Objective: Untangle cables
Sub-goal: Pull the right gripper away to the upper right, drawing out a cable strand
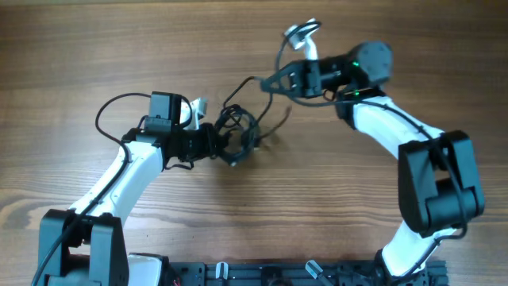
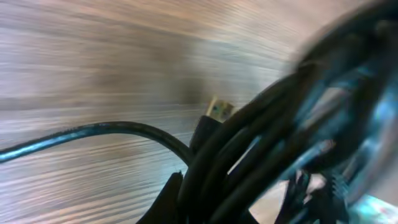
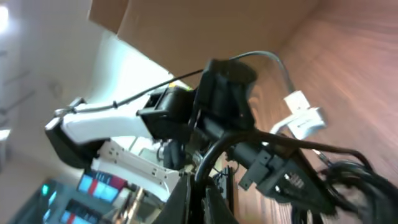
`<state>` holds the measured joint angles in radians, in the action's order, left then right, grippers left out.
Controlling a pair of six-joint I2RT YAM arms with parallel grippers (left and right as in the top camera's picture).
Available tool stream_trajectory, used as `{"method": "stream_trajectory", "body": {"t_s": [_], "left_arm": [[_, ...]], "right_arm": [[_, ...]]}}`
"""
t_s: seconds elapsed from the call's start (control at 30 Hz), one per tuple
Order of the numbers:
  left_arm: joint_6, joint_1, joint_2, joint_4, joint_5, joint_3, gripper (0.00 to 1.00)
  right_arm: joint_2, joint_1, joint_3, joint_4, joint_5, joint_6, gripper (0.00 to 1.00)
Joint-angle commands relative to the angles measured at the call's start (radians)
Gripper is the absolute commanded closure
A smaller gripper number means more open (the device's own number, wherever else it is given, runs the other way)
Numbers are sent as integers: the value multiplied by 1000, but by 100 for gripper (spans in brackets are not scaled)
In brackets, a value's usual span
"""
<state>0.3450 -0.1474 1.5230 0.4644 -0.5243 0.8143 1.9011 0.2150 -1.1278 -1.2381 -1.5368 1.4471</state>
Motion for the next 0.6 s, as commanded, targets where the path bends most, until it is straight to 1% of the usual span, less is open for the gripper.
{"method": "stream_trajectory", "body": {"t_s": [0.0,0.07,0.17,0.3,0.37,0.43,0.5,0.53,0.57], "left_arm": [[3,9,25,60,308,-29,96],[3,9,25,79,364,-29,96],[8,9,25,90,396,-29,96],[60,9,26,94,455,-29,96],[67,9,26,95,458,-29,96],[126,9,29,100,505,-29,96],[211,9,31,123,597,-32,96],[237,10,31,138,638,-32,96],[240,11,31,139,647,-32,96]], "right_arm": [[-35,-130,-35,-59,36,187,96],[-35,-223,-35,-54,38,187,96],[-35,-342,-35,-55,-6,203,96],[-35,-502,-35,-41,-85,206,96],[-35,-567,-23,-39,-85,235,96],[-35,-607,-22,-31,-84,245,96],[-35,-660,-22,-31,-84,254,96],[-35,-678,-22,-31,-84,254,96],[-35,-691,-21,-32,-85,253,96]]}}
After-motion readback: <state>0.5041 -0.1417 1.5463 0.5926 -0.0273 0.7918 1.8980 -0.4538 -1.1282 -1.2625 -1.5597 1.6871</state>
